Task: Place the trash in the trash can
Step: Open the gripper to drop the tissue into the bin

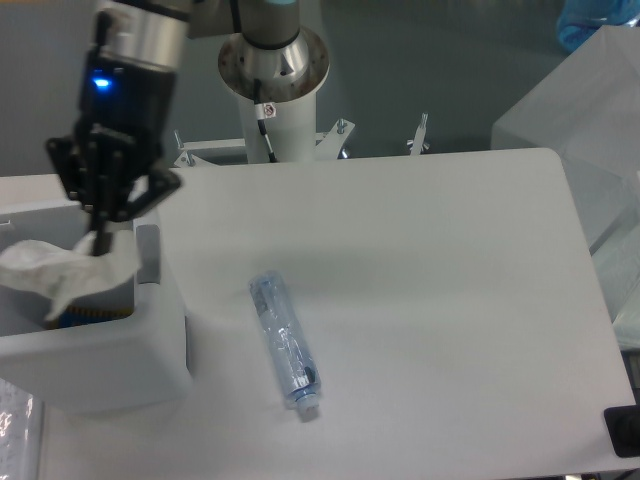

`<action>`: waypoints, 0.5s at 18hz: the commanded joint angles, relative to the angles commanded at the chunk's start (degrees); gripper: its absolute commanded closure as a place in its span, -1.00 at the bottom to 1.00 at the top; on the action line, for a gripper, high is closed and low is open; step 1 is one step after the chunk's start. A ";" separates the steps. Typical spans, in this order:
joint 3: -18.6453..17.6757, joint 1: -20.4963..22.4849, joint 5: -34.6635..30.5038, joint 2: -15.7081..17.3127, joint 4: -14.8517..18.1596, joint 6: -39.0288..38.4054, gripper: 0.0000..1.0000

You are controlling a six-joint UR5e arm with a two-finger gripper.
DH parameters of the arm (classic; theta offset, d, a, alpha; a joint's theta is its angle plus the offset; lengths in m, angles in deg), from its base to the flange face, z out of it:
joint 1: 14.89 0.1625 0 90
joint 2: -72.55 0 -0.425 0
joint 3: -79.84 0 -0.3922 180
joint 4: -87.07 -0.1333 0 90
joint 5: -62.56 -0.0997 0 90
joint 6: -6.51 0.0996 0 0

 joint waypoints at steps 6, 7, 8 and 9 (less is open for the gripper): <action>-4.31 -0.97 0.00 0.18 -0.09 0.09 0.82; -4.49 -0.97 0.00 0.09 -0.09 0.09 0.77; -4.49 -0.97 0.00 0.00 0.00 -0.09 0.68; -4.66 -0.97 0.00 0.00 -0.09 0.00 0.34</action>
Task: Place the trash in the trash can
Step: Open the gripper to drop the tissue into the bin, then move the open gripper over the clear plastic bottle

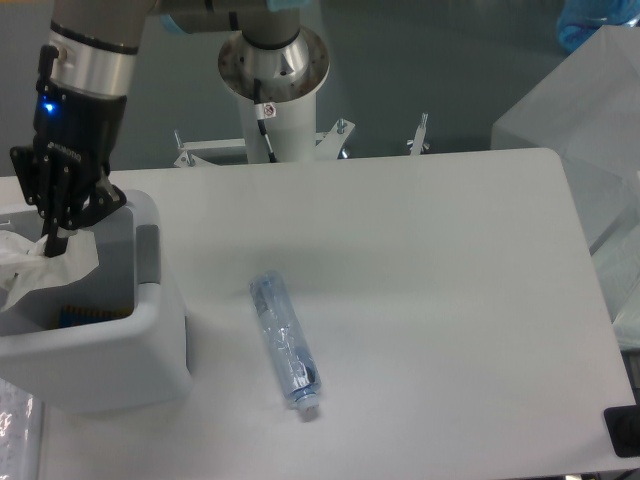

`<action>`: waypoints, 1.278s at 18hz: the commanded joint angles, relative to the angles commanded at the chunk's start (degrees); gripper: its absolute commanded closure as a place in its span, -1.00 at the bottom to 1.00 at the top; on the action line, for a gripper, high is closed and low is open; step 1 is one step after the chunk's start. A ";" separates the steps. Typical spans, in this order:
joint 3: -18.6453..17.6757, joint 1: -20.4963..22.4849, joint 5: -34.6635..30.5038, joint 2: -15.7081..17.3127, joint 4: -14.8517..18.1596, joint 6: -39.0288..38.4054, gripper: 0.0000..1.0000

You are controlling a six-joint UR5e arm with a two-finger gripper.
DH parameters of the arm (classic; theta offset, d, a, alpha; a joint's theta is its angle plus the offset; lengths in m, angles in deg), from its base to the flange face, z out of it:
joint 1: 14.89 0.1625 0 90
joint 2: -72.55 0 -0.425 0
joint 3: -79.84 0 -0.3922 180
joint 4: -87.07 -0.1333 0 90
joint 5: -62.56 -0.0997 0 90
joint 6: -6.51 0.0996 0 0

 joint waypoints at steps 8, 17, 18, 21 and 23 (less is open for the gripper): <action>0.88 0.26 -0.09 0.53 -0.26 -2.02 -0.99; 2.20 15.45 0.00 0.00 0.00 -18.35 -1.00; 2.11 17.03 -0.09 -0.44 0.09 -19.76 -1.00; 1.41 20.91 -0.26 -2.45 0.70 -22.31 -1.00; 1.32 22.23 -0.26 -4.91 0.79 -23.55 -1.00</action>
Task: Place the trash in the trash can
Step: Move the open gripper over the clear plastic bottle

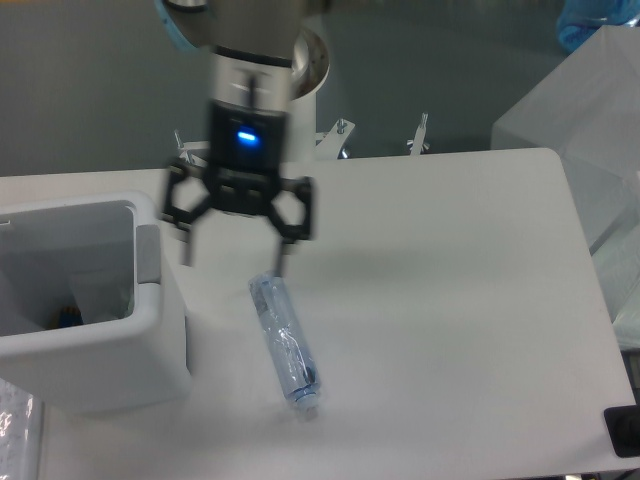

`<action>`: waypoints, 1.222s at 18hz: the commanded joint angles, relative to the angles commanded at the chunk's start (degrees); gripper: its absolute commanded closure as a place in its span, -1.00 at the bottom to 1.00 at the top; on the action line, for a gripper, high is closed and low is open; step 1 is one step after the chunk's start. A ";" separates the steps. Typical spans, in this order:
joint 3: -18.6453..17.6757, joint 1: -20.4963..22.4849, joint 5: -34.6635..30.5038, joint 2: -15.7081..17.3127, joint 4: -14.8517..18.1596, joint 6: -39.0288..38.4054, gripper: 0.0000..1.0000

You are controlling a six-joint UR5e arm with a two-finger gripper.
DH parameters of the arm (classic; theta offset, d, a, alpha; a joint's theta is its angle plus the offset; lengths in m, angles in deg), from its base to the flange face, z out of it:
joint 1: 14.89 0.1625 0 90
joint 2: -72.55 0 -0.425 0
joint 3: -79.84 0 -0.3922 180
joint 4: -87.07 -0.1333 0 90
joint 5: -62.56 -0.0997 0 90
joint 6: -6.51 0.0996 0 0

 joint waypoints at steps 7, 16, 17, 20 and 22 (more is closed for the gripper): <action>2.55 0.53 -2.71 -10.72 0.88 -2.29 -1.00; 5.01 -1.31 -7.29 -21.19 0.62 -4.05 -0.99; 5.18 -1.31 -7.47 -22.33 0.53 -4.13 -0.99; 6.67 -2.89 -10.44 -25.58 0.35 -4.75 -0.99; 7.99 -3.77 -11.77 -26.90 0.44 -5.45 -0.99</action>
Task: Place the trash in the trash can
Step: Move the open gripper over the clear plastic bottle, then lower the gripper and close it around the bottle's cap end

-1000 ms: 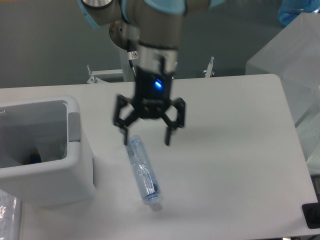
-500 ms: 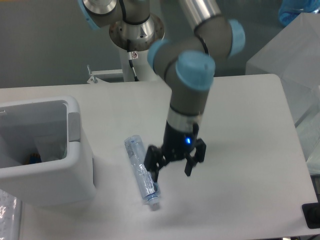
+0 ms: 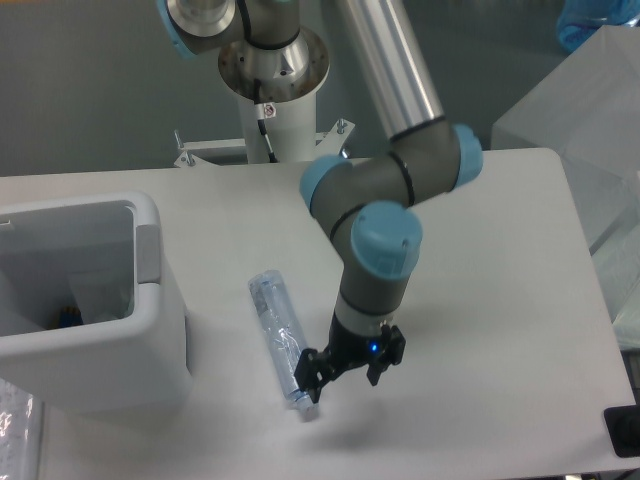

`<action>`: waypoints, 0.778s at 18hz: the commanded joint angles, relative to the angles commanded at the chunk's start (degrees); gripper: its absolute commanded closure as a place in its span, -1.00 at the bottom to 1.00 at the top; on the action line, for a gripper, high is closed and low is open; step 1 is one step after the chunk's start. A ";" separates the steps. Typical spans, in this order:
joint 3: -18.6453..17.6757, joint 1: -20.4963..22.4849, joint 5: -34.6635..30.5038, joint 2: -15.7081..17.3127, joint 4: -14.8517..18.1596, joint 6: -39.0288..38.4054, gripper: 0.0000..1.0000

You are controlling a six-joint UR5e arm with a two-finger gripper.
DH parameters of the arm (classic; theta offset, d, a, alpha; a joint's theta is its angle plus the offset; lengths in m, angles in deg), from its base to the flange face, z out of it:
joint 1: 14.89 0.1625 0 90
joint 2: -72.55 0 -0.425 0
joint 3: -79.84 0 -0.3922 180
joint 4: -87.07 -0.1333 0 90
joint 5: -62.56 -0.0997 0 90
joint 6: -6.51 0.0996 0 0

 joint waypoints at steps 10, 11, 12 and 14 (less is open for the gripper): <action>1.50 -2.20 -0.44 -2.99 -0.09 -1.32 -0.97; 1.50 -2.55 -0.44 -3.08 -0.09 -1.32 -0.95; 1.41 -2.73 -0.44 -3.08 0.00 -1.32 -0.93; 1.15 -2.82 -0.44 -3.26 0.00 -1.23 -0.87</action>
